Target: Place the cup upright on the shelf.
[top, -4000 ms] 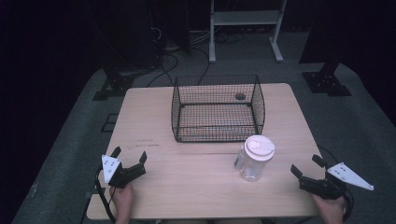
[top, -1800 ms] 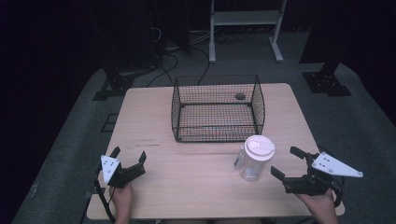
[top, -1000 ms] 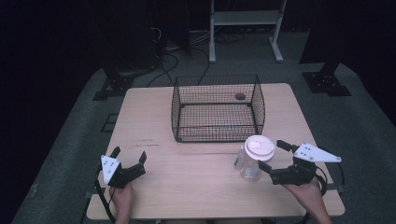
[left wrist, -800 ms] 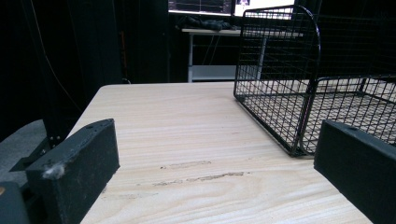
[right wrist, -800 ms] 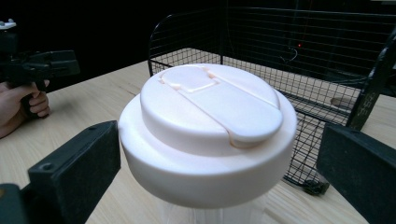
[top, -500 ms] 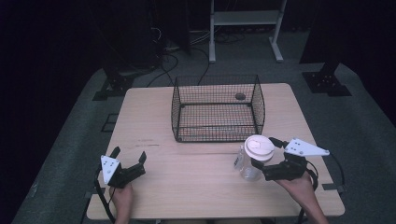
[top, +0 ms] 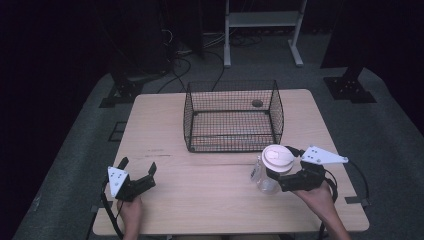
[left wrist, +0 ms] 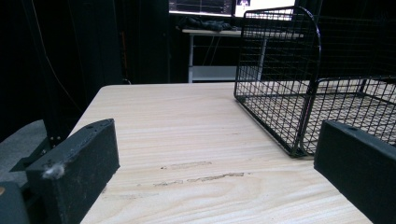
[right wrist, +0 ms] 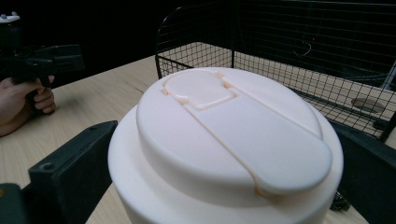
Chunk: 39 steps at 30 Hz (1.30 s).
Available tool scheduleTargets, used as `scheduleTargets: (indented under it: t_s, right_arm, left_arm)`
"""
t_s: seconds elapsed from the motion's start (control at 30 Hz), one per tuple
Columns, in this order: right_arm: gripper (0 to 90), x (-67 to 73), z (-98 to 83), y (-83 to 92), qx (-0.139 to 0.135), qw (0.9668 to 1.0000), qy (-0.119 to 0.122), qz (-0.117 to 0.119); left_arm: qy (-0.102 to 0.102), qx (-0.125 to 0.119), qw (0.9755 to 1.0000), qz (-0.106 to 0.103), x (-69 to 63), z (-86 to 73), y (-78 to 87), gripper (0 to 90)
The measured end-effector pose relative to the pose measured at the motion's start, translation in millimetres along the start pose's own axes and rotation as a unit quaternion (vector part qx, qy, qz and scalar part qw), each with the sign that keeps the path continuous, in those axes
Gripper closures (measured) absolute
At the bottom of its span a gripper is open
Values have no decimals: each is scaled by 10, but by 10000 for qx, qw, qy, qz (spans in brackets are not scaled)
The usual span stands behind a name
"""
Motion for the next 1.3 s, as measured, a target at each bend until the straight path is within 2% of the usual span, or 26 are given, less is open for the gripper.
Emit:
scheduleTargets:
  t_s: [0.57, 0.6, 0.73, 0.9, 1.03, 1.3]
  right_arm:
    - [41, 6, 12, 1, 45, 10000, 73, -23]
    - [42, 15, 30, 5, 106, 9999, 90, -72]
    - [43, 45, 59, 4, 71, 9997, 133, -181]
    - [43, 57, 114, 13, -9, 9998, 130, -158]
    - [43, 88, 238, 47, -126, 9998, 136, -70]
    - [43, 102, 415, 66, -238, 9995, 192, -63]
  left_arm:
    - [11, -7, 10000, 1, 4, 0, 1, 0]
    - [9, -8, 10000, 2, 4, 0, 1, 0]
    - [17, -10, 10000, 5, 6, 0, 1, 0]
    - [22, -8, 10000, -4, 10, -1, 2, 0]
    - [31, -12, 10000, -6, 11, -2, 3, 0]
    - [42, -17, 10000, -13, 13, -2, 4, 0]
Point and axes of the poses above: each handheld gripper's, and its own axes: y roughly backward along the jaws, z roughly out of its top, x roughly to its left, the point moved 1 cm from there along -y, roughly forward along the jaws, and after that the axes turned 15 degrees about x, right-handed, at the moved point
